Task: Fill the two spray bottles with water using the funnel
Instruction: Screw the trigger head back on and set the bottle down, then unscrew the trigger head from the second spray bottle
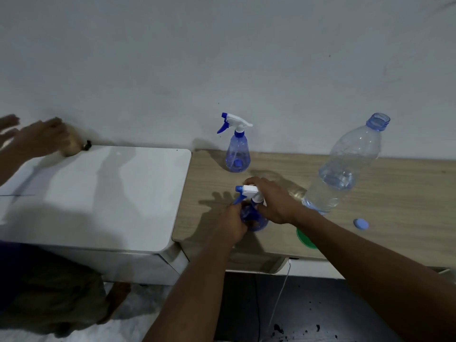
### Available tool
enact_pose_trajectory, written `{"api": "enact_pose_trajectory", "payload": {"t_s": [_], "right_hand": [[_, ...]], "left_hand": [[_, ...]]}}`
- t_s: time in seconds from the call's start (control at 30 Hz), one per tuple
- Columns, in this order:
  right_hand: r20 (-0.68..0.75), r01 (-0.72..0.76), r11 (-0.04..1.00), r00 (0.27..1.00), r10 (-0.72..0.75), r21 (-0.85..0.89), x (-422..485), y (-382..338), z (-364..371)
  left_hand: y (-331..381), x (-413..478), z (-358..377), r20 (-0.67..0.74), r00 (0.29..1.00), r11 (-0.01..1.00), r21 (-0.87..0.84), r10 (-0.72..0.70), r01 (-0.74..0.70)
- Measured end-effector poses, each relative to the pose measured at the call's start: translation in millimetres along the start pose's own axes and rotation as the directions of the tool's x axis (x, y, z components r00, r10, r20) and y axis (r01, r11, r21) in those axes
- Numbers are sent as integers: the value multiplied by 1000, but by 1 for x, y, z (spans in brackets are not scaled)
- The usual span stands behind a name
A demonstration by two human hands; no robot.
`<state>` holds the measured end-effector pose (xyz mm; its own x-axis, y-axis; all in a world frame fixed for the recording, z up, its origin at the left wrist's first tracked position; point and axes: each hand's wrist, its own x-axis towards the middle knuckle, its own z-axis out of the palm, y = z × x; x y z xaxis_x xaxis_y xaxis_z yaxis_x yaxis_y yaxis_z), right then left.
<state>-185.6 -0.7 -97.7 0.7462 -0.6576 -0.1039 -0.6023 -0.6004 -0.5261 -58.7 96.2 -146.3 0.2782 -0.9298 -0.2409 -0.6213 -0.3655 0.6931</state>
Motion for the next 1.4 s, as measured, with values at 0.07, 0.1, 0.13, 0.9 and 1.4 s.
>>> {"api": "enact_pose_trajectory", "payload": {"t_s": [0.07,0.1,0.13,0.9,1.4], "right_hand": [[21,-5,1000,1000,5,-16,0,4,-4],[5,-23,999,1000,23,-32,0,4,-4],[-24,-39,998,999,38,-44,0,3,-3],[-94,24,999,995,-20,42,-2,-5,-42],[-103,-214,967,968,228,136,5,-11,-153]], "left_hand": [[-1,1,0,-8,1000,1000,8,2,-2],[-3,3,1,-9,1000,1000,17,-2,2],[-2,2,0,-8,1000,1000,21,-11,11],[0,1,-2,41,998,993,-108,-45,49],[-5,1,-2,20,1000,986,-169,14,-11]]}}
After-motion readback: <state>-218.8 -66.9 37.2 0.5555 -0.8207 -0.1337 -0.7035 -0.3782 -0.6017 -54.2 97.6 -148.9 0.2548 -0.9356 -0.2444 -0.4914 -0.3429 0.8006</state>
